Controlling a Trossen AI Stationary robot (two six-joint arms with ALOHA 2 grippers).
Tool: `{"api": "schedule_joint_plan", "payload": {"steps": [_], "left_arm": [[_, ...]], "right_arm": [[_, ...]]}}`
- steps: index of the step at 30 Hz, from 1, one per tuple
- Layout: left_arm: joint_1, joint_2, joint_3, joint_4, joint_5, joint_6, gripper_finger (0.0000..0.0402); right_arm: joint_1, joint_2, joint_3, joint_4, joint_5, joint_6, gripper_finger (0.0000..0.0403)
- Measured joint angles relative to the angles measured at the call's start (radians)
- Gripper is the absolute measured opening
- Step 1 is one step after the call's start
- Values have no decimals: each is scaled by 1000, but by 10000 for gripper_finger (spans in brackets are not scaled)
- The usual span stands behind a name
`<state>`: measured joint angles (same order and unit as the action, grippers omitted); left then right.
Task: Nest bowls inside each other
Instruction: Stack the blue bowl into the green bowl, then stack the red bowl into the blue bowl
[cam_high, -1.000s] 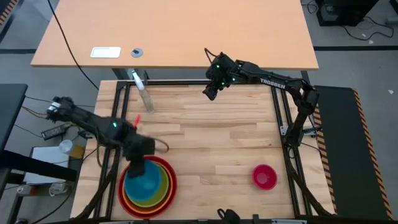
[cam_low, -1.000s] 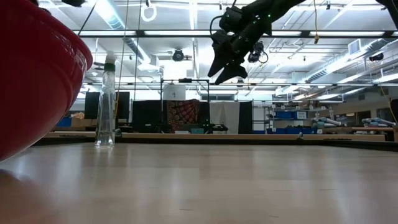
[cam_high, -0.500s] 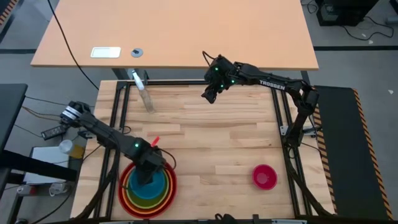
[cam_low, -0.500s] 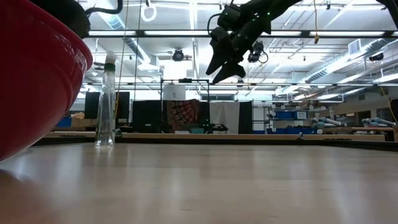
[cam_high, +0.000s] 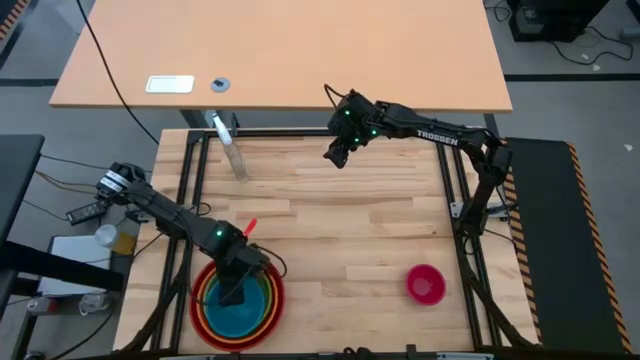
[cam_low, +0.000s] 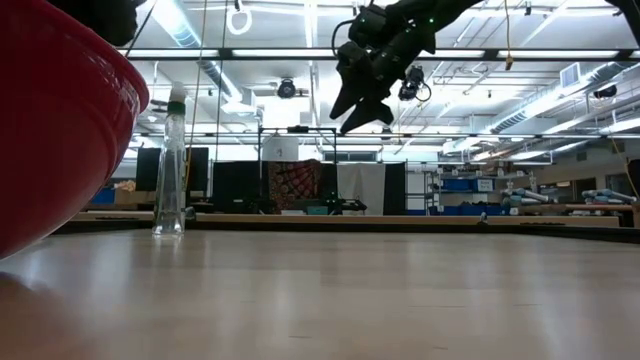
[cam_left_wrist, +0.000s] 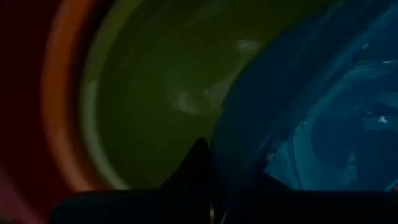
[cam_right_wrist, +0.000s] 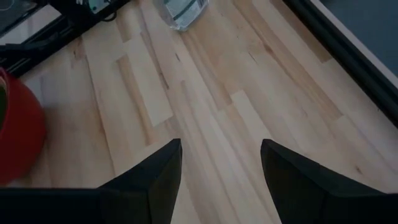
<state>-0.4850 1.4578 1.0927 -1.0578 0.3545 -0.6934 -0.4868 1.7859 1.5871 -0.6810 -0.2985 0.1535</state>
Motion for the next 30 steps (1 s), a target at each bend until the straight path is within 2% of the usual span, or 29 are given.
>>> {"api": "schedule_joint_plan", "payload": {"steps": [7, 10, 23, 26, 30], "left_arm": [[-14, 1, -7, 37, -65, 6, 12], [-19, 1, -7, 37, -78, 10, 29], [-13, 2, -7, 27, -73, 83, 212], [1, 2, 6, -20, -60, 53, 236], [19, 2, 55, -91, -74, 30, 248]], "right_arm": [[0, 0, 0, 7, -14, 0, 221], [1, 0, 0, 7, -17, 0, 217], [15, 0, 0, 6, -37, 11, 210], [23, 0, 0, 7, -36, 10, 210], [28, 0, 0, 6, -30, 11, 210]]}}
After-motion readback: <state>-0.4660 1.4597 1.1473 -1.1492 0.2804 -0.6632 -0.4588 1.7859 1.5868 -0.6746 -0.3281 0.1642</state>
